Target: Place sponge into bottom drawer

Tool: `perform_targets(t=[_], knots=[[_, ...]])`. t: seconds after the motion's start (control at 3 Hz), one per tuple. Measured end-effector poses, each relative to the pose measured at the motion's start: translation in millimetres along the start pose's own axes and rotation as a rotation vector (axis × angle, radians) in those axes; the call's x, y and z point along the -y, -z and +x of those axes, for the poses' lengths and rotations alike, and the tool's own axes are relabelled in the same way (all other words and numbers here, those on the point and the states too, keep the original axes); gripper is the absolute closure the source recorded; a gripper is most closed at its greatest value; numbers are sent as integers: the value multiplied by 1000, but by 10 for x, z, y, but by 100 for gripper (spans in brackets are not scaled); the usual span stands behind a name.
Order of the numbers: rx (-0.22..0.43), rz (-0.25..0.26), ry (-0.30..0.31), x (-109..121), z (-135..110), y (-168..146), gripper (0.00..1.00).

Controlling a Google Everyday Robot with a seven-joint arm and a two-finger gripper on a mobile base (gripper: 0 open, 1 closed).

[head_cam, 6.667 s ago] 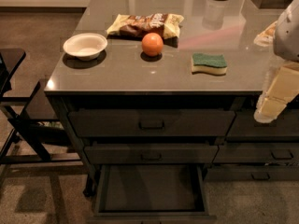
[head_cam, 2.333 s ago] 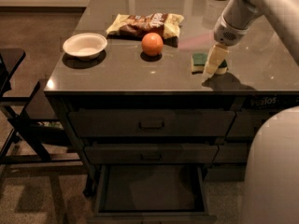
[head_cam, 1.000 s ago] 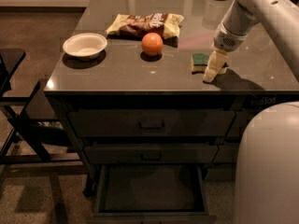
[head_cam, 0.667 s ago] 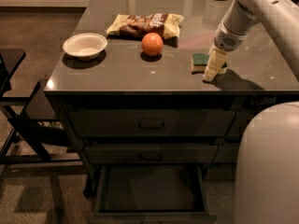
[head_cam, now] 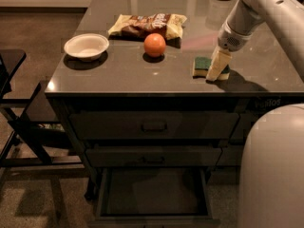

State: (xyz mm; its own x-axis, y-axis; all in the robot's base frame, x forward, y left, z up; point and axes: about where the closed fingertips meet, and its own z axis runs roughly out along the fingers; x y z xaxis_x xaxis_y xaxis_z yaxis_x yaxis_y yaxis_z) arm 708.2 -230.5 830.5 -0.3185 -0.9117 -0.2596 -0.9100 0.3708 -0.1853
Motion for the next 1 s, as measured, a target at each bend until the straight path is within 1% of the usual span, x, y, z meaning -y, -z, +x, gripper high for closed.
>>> perform_targets(t=[0.33, 0.67, 1.0], knots=[[0, 0, 0, 0, 0, -1, 100], [0, 0, 0, 1, -1, 4, 100], [0, 0, 0, 17, -24, 87, 100]])
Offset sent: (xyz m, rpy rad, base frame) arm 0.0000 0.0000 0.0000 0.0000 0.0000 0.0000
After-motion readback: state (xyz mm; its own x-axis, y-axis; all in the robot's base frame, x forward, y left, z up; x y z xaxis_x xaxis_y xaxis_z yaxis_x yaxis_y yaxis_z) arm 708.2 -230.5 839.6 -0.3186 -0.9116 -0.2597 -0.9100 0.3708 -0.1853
